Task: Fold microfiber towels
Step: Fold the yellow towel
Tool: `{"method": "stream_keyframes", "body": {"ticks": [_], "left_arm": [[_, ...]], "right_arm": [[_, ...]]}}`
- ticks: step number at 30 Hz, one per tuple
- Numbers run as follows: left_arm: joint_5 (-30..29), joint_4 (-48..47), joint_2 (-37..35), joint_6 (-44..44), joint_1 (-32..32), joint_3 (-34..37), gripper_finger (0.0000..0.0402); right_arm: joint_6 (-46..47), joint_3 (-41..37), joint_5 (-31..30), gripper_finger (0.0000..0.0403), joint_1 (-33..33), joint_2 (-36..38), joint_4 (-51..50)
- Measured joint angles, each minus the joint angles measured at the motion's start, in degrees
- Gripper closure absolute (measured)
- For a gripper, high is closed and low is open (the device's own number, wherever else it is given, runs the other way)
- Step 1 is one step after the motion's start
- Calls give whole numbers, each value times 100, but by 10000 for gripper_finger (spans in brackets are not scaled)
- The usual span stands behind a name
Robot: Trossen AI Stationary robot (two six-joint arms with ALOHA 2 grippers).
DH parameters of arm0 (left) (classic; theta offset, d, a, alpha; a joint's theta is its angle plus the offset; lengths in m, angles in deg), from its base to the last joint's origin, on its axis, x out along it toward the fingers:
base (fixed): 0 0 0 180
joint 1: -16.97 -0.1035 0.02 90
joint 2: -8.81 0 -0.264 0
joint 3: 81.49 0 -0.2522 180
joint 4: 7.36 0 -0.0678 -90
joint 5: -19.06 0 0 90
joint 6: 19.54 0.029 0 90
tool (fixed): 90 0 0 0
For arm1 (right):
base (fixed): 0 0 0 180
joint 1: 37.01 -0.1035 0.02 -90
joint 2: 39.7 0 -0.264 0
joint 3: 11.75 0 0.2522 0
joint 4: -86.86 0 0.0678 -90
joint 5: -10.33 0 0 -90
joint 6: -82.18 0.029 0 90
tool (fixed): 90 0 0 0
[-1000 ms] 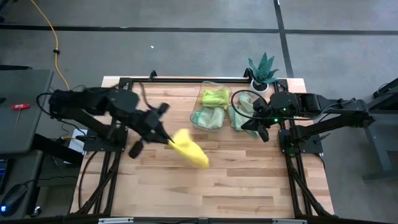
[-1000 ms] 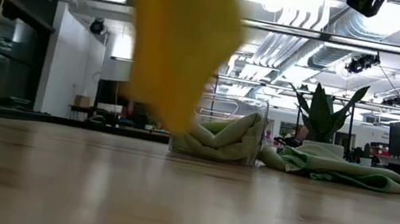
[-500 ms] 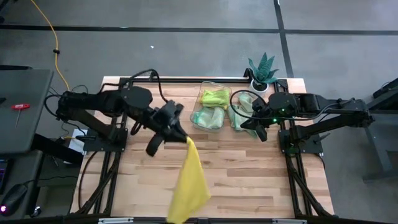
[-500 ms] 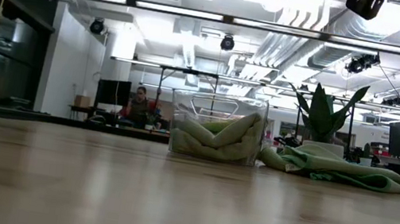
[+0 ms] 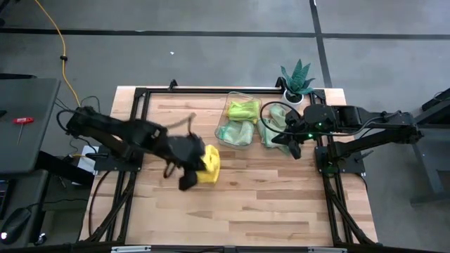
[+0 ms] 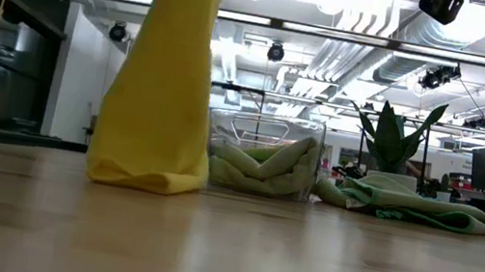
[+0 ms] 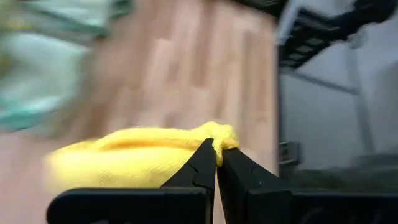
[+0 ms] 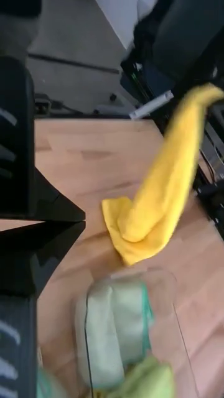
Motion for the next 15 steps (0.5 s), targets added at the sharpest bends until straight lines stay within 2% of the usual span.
{"method": "stream_keyframes", "body": {"ticks": [5, 8, 10, 13, 15], "left_arm": [[983, 1570, 712, -117, 225, 181, 401], [1724, 2523, 1179, -278, 231, -164, 401], [2029, 2727, 1380, -300, 221, -509, 401], [1935, 2396, 1551, -3, 75, -1033, 401], [1541, 2048, 1553, 173, -103, -1252, 401]], "right_arm": [[-17, 0, -504, 403, 0, -2, -29], [-15, 0, -619, 403, 2, -16, -30], [1, 0, -620, 403, 1, -27, -31], [27, -2, -611, 403, 0, -54, -36], [36, -2, -609, 403, 0, -83, -28]]}}
